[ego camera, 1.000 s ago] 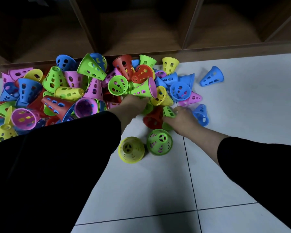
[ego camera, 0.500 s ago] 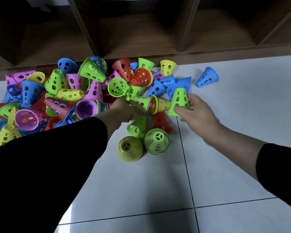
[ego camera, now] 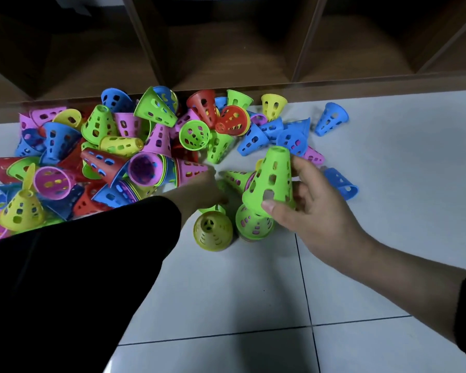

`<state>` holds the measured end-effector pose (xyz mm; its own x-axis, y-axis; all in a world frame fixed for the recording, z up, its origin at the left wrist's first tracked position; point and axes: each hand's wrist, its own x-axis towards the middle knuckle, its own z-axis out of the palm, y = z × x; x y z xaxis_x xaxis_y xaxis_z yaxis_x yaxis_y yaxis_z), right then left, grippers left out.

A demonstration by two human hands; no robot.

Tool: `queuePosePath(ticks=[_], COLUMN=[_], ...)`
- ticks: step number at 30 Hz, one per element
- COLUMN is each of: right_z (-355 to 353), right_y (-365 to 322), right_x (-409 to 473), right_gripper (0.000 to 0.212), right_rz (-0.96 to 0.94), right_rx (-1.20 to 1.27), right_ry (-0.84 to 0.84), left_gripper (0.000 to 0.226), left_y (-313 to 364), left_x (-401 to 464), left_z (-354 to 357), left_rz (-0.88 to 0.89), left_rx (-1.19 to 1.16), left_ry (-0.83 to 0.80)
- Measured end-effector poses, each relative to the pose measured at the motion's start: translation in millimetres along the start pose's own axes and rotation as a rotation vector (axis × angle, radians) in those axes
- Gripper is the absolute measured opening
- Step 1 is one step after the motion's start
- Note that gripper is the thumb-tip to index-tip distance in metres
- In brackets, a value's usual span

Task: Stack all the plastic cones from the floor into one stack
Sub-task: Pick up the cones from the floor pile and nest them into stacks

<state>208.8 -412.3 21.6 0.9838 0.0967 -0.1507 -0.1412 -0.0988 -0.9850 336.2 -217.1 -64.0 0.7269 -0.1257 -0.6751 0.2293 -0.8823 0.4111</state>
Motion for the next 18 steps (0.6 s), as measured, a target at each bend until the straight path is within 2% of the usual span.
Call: queuePosePath(ticks=[3, 7, 9, 14, 18], right_z=[6.7, 14.1, 15.1, 5.5, -14.2], right_y=[6.5, 22.1, 29.4, 40.9, 50.8], right_x=[-5.0, -8.8, -8.4, -6.4, 4.6], right_gripper=[0.068, 0.06, 0.053, 0.064, 0.053], right_rz=[-0.06, -0.041, -0.034, 0.02, -0.085], right_rx=[-0.171, -0.409, -0.49, -0.52, -0.556], right_ry=[-0.026, -0.024, -0.055, -0.106, -0.082], left_gripper=[0.08, 0.072, 0.069, 0.059, 0.052], left_y=[-6.4, -15.6, -24.1, -50.3, -62.1], left_x=[-17.7, -78.3, -115.0, -146.9, -128.3], left_z=[-19.6, -53.9, -61.6, -26.3, 7.5], left_rz=[0.105, 0.414, 0.573, 0.873, 0.828], left_rx=[-0.169, -0.353, -0.364, -0.035, 0.023], left_ry=[0.071, 0.239, 0.242, 0.306, 0.251])
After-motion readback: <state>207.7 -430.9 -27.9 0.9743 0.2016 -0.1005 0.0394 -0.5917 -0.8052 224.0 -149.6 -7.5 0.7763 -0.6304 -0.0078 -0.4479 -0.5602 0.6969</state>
